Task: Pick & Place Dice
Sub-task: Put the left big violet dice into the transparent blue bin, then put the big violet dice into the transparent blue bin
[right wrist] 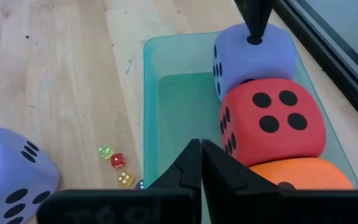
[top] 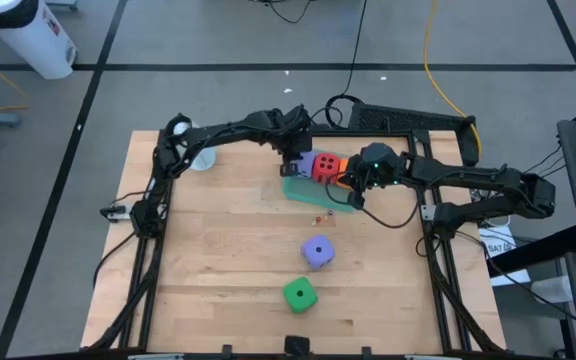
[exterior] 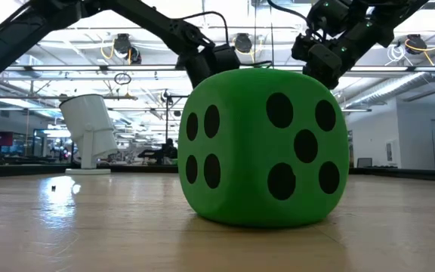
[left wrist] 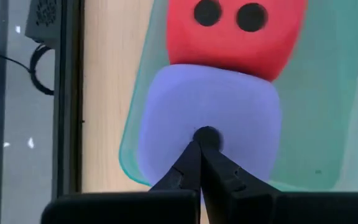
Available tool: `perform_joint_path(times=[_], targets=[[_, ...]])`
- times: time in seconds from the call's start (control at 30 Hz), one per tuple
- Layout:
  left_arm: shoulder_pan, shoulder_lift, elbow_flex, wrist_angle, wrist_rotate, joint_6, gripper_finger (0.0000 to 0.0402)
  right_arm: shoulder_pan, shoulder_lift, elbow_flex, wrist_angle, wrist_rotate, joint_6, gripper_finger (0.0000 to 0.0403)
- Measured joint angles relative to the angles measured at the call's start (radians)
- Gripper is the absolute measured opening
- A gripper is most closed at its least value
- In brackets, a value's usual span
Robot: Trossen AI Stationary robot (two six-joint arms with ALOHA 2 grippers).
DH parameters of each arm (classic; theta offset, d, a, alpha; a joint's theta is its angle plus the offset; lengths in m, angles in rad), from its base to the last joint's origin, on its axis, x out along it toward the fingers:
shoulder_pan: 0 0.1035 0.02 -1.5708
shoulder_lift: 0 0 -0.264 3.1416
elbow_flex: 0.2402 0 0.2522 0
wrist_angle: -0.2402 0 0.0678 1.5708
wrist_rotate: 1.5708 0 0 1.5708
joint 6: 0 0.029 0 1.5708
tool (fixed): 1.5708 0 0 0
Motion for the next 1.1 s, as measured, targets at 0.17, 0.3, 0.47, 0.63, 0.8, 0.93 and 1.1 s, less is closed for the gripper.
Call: perform_joint_path(times=[0.17,0.3,0.47,0.63,0.8,0.93,1.1], targets=[[-0.015,-0.121,0.004,-0.025,0.024,0.003,0.0002,0.000,0.000,0.000,-0.001,0.000,0.005,0.0000],[0.001,-0.195,0.003,-0.130,0.089,-0.075,0.0004,0.001,0.000,-0.008,-0.005,0.000,0.048,0.0000],[-0.002,-0.243,-0.050,-0.252,0.127,-0.186,0.0003,0.031,-0.003,-0.095,-0.006,0.005,0.100,0.0000],[-0.027,-0.295,-0.298,-0.101,0.105,-0.267,0.0002,0.112,-0.019,-0.247,0.078,0.081,0.184,0.0000],[-0.037,-0.381,-0.569,0.164,0.081,-0.382,0.0002,0.218,-0.088,-0.376,0.279,0.209,0.234,0.0000],[-0.044,-0.434,-0.680,0.321,-0.027,-0.537,0.0004,0.241,-0.151,-0.403,0.323,0.262,0.221,0.0000],[-0.056,-0.429,-0.733,0.383,-0.178,-0.702,0.0002,0.241,-0.220,-0.403,0.340,0.264,0.189,0.0000]])
